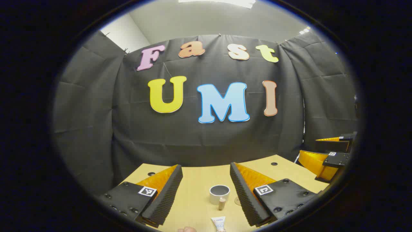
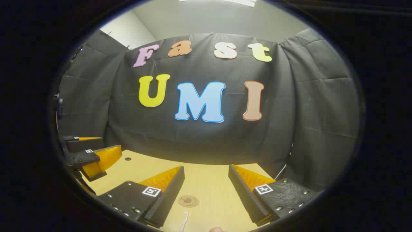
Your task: Put the toothbrush and toothpaste on the desktop into the cup, then pick up the cup and place it on the coaster on the desktop.
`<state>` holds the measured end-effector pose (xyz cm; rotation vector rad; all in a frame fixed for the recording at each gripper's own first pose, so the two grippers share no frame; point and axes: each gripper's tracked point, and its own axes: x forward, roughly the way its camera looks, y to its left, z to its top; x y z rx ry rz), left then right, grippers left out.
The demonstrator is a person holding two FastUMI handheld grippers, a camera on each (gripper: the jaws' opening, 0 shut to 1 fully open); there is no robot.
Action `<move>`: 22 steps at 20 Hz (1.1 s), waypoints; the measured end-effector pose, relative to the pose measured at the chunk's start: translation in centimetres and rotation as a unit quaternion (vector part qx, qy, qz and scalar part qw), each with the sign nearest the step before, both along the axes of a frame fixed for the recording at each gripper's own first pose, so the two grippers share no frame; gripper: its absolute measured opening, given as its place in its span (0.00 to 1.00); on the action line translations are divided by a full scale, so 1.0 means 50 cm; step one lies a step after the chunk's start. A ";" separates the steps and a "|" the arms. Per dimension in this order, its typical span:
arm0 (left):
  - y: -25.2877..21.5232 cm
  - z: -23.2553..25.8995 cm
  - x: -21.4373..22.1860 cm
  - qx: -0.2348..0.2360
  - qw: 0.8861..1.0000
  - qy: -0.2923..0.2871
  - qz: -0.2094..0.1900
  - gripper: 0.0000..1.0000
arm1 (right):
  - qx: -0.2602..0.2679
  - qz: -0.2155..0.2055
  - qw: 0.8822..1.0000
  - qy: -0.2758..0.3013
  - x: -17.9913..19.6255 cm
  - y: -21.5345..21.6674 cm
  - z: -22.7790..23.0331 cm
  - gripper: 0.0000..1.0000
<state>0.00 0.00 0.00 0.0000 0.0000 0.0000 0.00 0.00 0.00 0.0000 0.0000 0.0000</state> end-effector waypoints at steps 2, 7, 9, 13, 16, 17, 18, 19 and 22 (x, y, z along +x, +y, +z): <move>-0.002 -0.002 0.011 0.003 1.000 0.004 -0.002 0.94 | 0.000 0.000 1.000 0.005 0.006 -0.001 -0.005 0.90; -0.010 -0.002 0.028 0.006 1.000 0.001 -0.006 0.94 | -0.013 0.008 1.000 0.019 0.023 0.004 -0.018 0.90; -0.012 -0.006 0.035 0.009 1.000 0.002 -0.003 0.95 | -0.015 0.012 1.000 0.021 0.027 0.008 -0.015 0.90; -0.017 -0.019 0.037 0.002 1.000 0.014 -0.003 0.94 | -0.013 0.023 0.999 0.028 0.035 0.015 -0.020 0.90; -0.018 -0.029 0.038 -0.004 1.000 0.022 -0.002 0.94 | -0.011 0.025 0.999 0.038 0.035 0.018 -0.034 0.90; -0.021 -0.034 0.038 -0.006 1.000 0.027 -0.003 0.94 | -0.011 0.026 0.999 0.042 0.036 0.018 -0.036 0.90; -0.023 -0.043 0.039 -0.010 0.999 0.034 -0.005 0.94 | -0.012 0.025 0.999 0.047 0.036 0.018 -0.043 0.90; -0.029 -0.054 0.038 -0.018 0.999 0.043 -0.010 0.94 | -0.012 0.025 0.998 0.054 0.038 0.018 -0.050 0.90; -0.044 -0.099 0.039 -0.047 0.996 0.077 -0.022 0.94 | -0.017 0.033 0.996 0.081 0.039 0.028 -0.081 0.90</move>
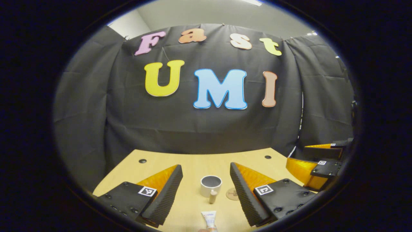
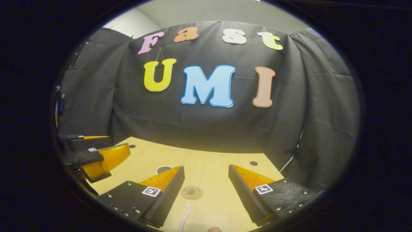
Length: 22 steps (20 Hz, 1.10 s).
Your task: Put the toothbrush and toothpaste on the desktop into the cup, then pick up the cup and place it on the coaster on the desktop.
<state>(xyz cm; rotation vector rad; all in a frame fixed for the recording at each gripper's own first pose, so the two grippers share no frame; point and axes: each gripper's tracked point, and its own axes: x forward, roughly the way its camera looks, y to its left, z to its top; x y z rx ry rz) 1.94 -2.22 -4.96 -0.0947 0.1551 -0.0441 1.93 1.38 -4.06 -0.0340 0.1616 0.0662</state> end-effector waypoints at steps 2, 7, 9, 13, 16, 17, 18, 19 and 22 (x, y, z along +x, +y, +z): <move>-0.005 -0.028 -0.001 -0.016 1.000 0.022 -0.002 0.94 | 0.002 0.005 1.000 0.018 -0.001 0.006 -0.022 0.90; -0.014 -0.098 0.001 -0.008 0.997 0.072 0.001 0.95 | 0.021 0.003 0.997 0.079 -0.001 0.013 -0.088 0.90; -0.018 -0.136 0.005 0.000 0.995 0.101 -0.001 0.95 | 0.029 0.006 0.993 0.113 0.000 0.018 -0.122 0.90; -0.024 -0.204 0.020 0.012 0.988 0.153 -0.006 0.94 | 0.031 0.008 0.985 0.172 0.000 0.023 -0.182 0.90; -0.034 -0.263 0.024 -0.001 0.980 0.199 -0.015 0.95 | 0.028 0.015 0.978 0.206 0.000 0.031 -0.209 0.90; -0.034 -0.284 0.023 -0.006 0.976 0.218 -0.015 0.95 | 0.028 0.018 0.975 0.218 0.000 0.036 -0.220 0.90; -0.031 -0.303 0.024 -0.013 0.972 0.234 -0.015 0.95 | 0.029 0.020 0.973 0.229 0.001 0.040 -0.231 0.90; -0.030 -0.324 0.022 -0.017 0.967 0.253 -0.013 0.95 | 0.033 0.023 0.970 0.242 -0.001 0.047 -0.246 0.90; -0.027 -0.390 0.007 -0.021 0.949 0.315 -0.008 0.94 | 0.048 0.030 0.956 0.288 -0.014 0.065 -0.286 0.90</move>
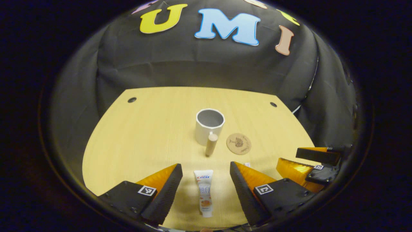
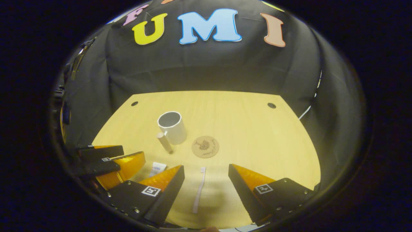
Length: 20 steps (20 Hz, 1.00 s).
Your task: Put the toothbrush and toothpaste on the desktop into the cup, then pick up the cup and place it on the coaster on the desktop.
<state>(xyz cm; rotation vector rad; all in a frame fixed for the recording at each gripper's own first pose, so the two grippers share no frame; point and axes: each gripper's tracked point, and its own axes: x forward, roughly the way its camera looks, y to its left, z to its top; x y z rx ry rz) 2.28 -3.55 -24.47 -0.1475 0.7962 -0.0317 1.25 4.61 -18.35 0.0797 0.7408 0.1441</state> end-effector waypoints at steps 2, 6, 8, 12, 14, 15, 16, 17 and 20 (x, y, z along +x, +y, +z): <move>0.005 -0.049 -0.014 0.004 0.999 0.047 -0.005 0.95 | 0.011 0.001 0.999 0.037 -0.004 0.011 -0.038 0.90; -0.012 -0.103 -0.006 0.011 0.994 0.108 -0.018 0.95 | 0.019 0.001 0.995 0.093 -0.008 0.020 -0.089 0.92; -0.015 -0.123 -0.013 0.008 0.990 0.138 -0.020 0.96 | 0.014 0.002 0.993 0.117 -0.012 0.025 -0.118 0.92; -0.044 -0.151 -0.039 -0.018 0.980 0.196 -0.011 0.96 | 0.013 0.006 0.986 0.164 -0.024 0.037 -0.163 0.92; -0.059 -0.173 -0.044 -0.029 0.975 0.218 -0.006 0.96 | 0.016 0.009 0.982 0.187 -0.032 0.045 -0.185 0.93; -0.066 -0.185 -0.046 -0.032 0.973 0.228 -0.006 0.96 | 0.018 0.009 0.980 0.197 -0.038 0.051 -0.196 0.93; -0.070 -0.193 -0.048 -0.032 0.971 0.237 -0.007 0.98 | 0.019 0.013 0.975 0.220 -0.050 0.055 -0.205 0.93; -0.067 -0.198 -0.055 -0.033 0.968 0.247 -0.008 0.99 | 0.021 0.017 0.972 0.235 -0.059 0.061 -0.214 0.93; -0.077 -0.210 -0.062 -0.038 0.963 0.266 -0.015 0.95 | 0.022 0.023 0.966 0.257 -0.060 0.072 -0.235 0.94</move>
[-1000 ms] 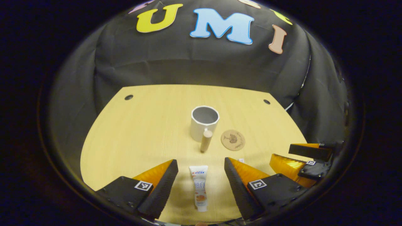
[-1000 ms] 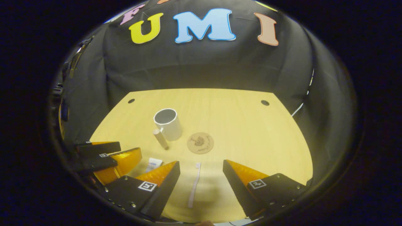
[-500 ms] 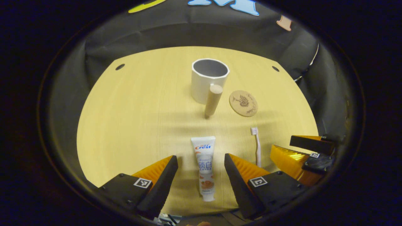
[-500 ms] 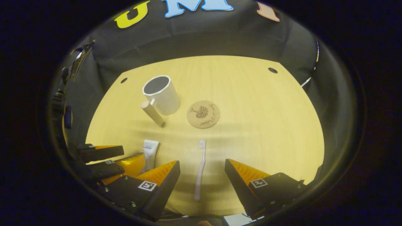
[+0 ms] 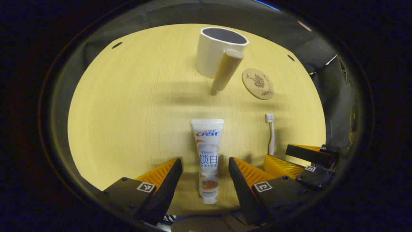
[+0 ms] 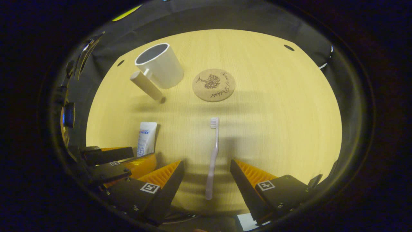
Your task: Put the toothbrush and toothpaste on the desktop into the cup, then pick up the cup and place it on the coaster on the desktop.
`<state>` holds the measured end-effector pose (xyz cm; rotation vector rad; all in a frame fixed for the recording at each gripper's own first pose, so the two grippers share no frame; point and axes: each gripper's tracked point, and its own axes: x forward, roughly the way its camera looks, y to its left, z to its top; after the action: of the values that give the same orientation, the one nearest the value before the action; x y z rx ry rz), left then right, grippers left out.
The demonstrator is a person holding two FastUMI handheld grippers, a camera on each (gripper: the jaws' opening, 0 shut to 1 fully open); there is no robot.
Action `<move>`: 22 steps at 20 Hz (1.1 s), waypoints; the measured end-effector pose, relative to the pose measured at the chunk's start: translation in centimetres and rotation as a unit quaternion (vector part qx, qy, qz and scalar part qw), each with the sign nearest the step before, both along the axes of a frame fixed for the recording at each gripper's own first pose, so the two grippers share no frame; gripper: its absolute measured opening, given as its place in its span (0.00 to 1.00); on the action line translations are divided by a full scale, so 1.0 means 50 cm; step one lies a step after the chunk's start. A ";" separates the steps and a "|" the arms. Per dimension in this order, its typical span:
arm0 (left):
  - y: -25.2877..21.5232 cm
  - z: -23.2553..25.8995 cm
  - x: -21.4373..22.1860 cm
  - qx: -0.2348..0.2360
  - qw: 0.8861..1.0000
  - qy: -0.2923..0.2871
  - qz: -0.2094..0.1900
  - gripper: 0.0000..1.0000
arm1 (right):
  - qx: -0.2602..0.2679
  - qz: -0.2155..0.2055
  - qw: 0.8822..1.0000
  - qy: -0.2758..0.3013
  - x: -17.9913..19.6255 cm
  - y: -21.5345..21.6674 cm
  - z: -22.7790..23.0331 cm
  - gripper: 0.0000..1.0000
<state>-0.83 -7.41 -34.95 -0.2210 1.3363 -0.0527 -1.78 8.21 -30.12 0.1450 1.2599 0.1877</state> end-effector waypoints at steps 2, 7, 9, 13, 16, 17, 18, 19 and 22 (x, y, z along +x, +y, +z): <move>-0.002 -0.009 -0.001 0.000 1.000 0.008 -0.004 0.89 | -0.002 0.002 1.000 0.008 0.003 0.004 -0.011 0.94; 0.003 -0.025 0.004 0.010 1.000 0.019 -0.016 0.86 | -0.007 -0.001 0.999 0.031 0.007 0.006 -0.036 0.93; 0.010 -0.027 0.004 0.019 0.999 0.020 -0.024 0.83 | -0.006 -0.001 0.999 0.046 -0.002 0.009 -0.049 0.81; 0.022 -0.030 0.004 0.036 0.999 0.018 -0.037 0.63 | -0.028 -0.006 0.998 0.052 -0.005 -0.010 -0.056 0.56; 0.025 -0.031 0.002 0.034 0.999 0.014 -0.030 0.50 | -0.046 -0.020 0.997 0.052 -0.002 -0.029 -0.054 0.37; 0.026 -0.030 0.004 0.033 0.999 0.017 -0.031 0.47 | -0.043 -0.014 0.997 0.057 -0.010 -0.030 -0.059 0.21; 0.028 -0.027 0.002 0.030 0.999 0.013 -0.025 0.48 | -0.042 -0.014 0.997 0.056 -0.009 -0.031 -0.061 0.22; 0.030 -0.025 0.003 0.031 0.999 0.013 -0.024 0.44 | -0.044 -0.012 0.997 0.054 -0.011 -0.034 -0.061 0.22; 0.023 -0.029 0.007 0.029 0.999 0.008 -0.025 0.35 | -0.020 -0.034 0.998 0.047 -0.002 -0.029 -0.059 0.12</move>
<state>-0.50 -6.26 -36.40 -0.1380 1.3578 -0.0545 -1.86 6.76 -33.05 0.1636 1.3488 0.0977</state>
